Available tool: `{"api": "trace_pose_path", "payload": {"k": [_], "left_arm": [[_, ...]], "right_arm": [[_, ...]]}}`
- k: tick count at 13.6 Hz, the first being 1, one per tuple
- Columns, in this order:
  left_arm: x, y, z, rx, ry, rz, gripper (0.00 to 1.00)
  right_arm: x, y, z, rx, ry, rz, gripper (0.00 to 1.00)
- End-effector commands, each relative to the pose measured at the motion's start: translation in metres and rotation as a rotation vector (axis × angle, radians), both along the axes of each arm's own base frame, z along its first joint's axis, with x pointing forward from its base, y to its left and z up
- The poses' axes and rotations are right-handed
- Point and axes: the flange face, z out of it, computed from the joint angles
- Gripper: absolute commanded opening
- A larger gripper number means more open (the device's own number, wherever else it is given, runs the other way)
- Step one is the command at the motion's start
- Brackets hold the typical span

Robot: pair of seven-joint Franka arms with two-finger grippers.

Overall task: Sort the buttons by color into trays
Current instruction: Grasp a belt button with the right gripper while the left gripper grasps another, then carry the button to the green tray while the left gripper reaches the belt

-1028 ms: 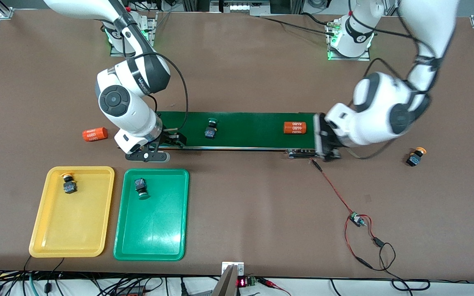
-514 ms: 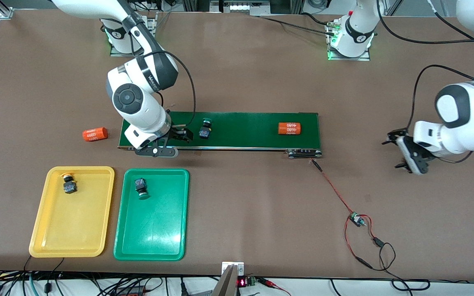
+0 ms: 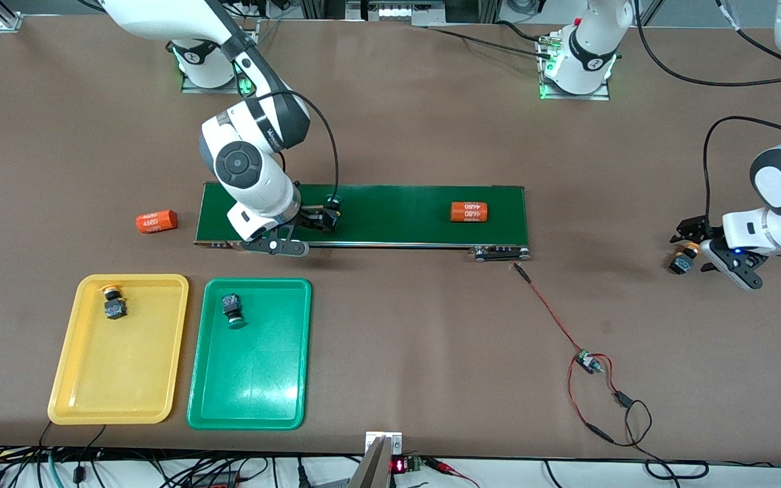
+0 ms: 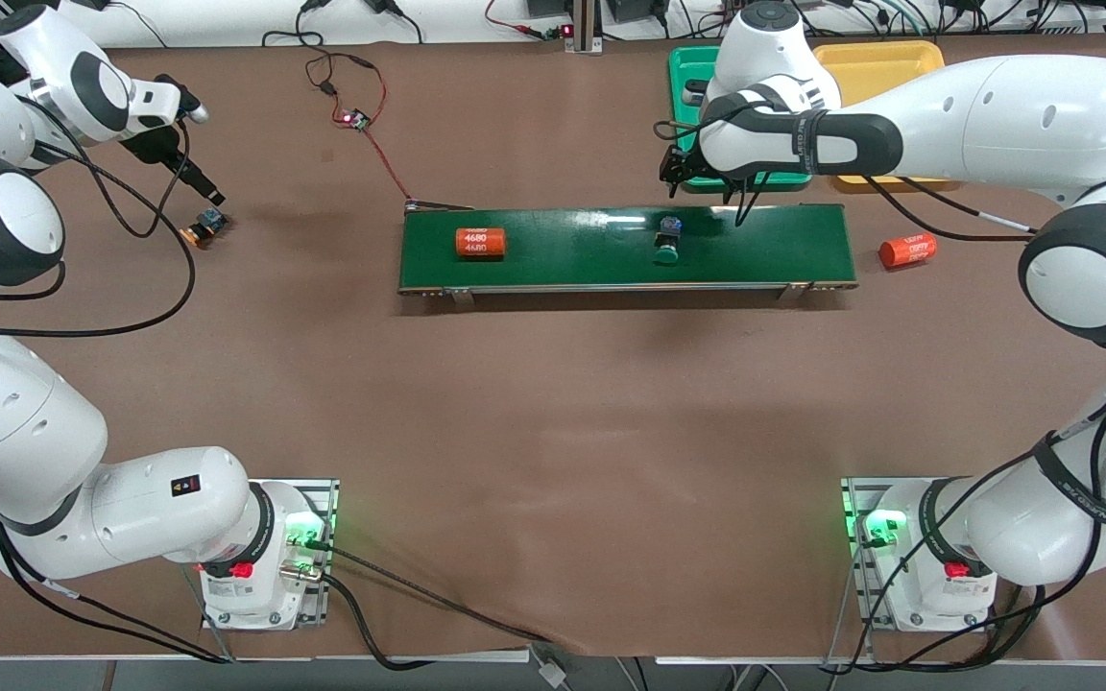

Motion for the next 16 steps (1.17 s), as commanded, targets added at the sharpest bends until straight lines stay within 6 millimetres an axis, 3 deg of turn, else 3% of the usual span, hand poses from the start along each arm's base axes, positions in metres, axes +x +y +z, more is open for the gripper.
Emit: {"api": "trace_pose_path", "payload": {"k": [1,4,11,12,13,14,15,16], "left_arm": [[-0.004,0.009,-0.036,0.027,0.042,0.075,1.0],[-0.007,0.025,-0.054,0.061,0.026,0.088,1.0],[-0.009,0.034,-0.078,0.072,0.005,0.05,1.0],[-0.008,0.035,-0.077,0.072,0.001,0.035,0.95],[-0.008,0.035,-0.076,0.071,-0.002,0.024,0.75],[-0.009,0.034,-0.076,0.069,0.003,0.014,0.33],[-0.011,0.036,-0.075,0.066,0.004,-0.002,0.16],[-0.01,0.036,-0.073,0.063,-0.002,-0.044,0.05]], "right_arm": [[-0.003,0.006,-0.009,0.008,-0.007,-0.011,1.0],[-0.003,0.005,-0.014,0.005,-0.002,-0.012,1.0],[-0.01,0.003,-0.024,-0.02,0.049,-0.001,1.0],[-0.011,0.002,-0.024,-0.023,0.054,0.001,1.0],[-0.01,0.001,-0.025,-0.024,0.057,0.003,1.0],[-0.01,0.0,-0.025,-0.027,0.063,0.008,0.9],[-0.011,0.0,-0.025,-0.033,0.076,0.007,0.83],[-0.012,-0.003,-0.025,-0.04,0.088,0.007,0.72]]}}
